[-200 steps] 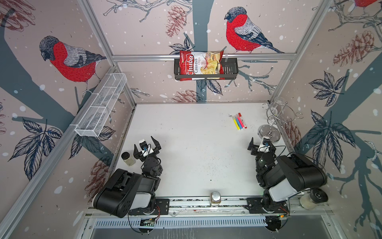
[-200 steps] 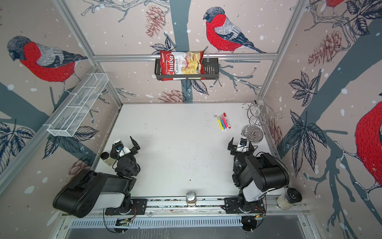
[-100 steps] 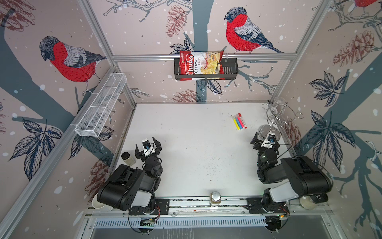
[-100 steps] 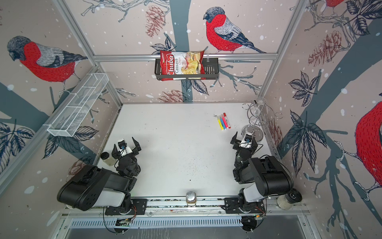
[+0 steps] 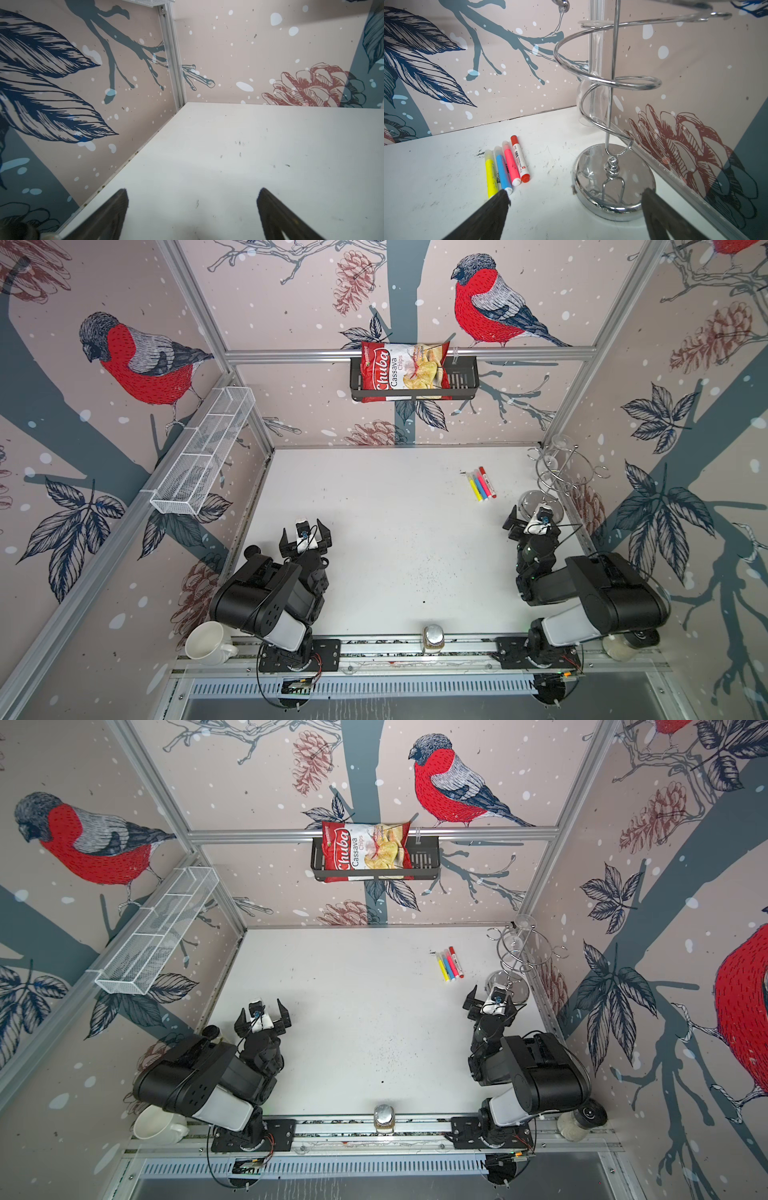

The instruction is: Insert the pens into the pen caps

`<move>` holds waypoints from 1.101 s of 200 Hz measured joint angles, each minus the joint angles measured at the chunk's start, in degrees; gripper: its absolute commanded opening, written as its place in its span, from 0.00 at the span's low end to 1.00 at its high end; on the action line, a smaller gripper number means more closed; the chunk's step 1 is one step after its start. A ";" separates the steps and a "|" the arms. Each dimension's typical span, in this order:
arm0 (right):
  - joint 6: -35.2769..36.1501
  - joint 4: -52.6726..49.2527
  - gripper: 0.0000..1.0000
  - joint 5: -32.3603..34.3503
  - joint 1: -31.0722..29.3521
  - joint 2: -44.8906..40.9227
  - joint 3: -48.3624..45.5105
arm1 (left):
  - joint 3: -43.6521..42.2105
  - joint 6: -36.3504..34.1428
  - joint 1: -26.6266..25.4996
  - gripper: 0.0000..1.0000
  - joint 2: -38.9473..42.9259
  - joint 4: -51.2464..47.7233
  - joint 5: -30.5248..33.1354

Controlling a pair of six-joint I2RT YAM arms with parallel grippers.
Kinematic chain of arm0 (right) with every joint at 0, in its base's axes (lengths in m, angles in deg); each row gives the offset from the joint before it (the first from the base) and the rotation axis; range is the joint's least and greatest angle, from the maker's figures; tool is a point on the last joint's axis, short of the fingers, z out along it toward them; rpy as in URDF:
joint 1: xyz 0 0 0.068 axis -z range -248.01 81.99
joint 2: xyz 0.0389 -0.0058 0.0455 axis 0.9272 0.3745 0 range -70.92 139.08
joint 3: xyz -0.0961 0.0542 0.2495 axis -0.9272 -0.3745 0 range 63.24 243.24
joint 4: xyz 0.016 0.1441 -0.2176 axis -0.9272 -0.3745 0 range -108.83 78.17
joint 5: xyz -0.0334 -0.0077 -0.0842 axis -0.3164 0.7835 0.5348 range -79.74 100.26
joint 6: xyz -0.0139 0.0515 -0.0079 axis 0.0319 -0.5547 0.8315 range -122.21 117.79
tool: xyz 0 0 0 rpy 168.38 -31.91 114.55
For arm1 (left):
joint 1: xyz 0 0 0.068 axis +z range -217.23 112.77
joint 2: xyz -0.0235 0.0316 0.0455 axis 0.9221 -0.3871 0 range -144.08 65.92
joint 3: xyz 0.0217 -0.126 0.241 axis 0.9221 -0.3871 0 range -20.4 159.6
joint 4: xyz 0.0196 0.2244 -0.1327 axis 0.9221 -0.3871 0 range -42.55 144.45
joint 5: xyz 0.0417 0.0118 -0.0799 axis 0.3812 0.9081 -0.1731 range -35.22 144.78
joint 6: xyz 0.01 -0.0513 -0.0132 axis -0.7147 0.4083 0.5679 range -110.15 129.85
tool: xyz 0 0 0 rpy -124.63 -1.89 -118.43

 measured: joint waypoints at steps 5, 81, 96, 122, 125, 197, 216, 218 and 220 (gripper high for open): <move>-0.31 -0.79 0.99 -0.07 0.31 0.00 0.59 | 0.00 -0.48 0.00 0.97 -0.28 0.00 -1.29; -2.16 -9.70 0.99 -4.92 3.41 -0.13 4.28 | -0.02 -2.40 0.00 0.97 -1.05 0.00 -7.45; -2.10 -8.44 0.99 -4.48 2.34 -0.35 2.64 | -0.02 -2.51 0.52 0.98 -1.73 0.07 -9.27; -1.73 -5.68 1.00 -3.58 0.96 -0.52 0.31 | -0.02 -2.62 1.55 0.98 -3.06 0.00 -11.28; -1.73 -5.31 0.99 -3.34 0.92 -0.52 0.15 | -0.02 -2.62 1.60 0.98 -3.08 0.00 -11.47; -3.74 -8.94 1.00 -1.79 4.52 -0.20 5.07 | 4.31 -1.11 5.51 0.98 -2.71 -0.57 -14.64; -4.96 -10.62 0.99 -1.95 4.96 -0.20 5.18 | 9.20 1.01 8.22 0.98 -1.14 -5.51 -15.93; -4.96 -10.75 1.00 -2.12 4.96 -0.20 5.18 | 9.73 1.27 8.63 0.98 -0.98 -6.34 -16.26; -4.96 -10.88 0.99 -2.23 4.96 -0.20 5.18 | 10.10 1.44 8.92 0.98 -0.90 -6.91 -16.37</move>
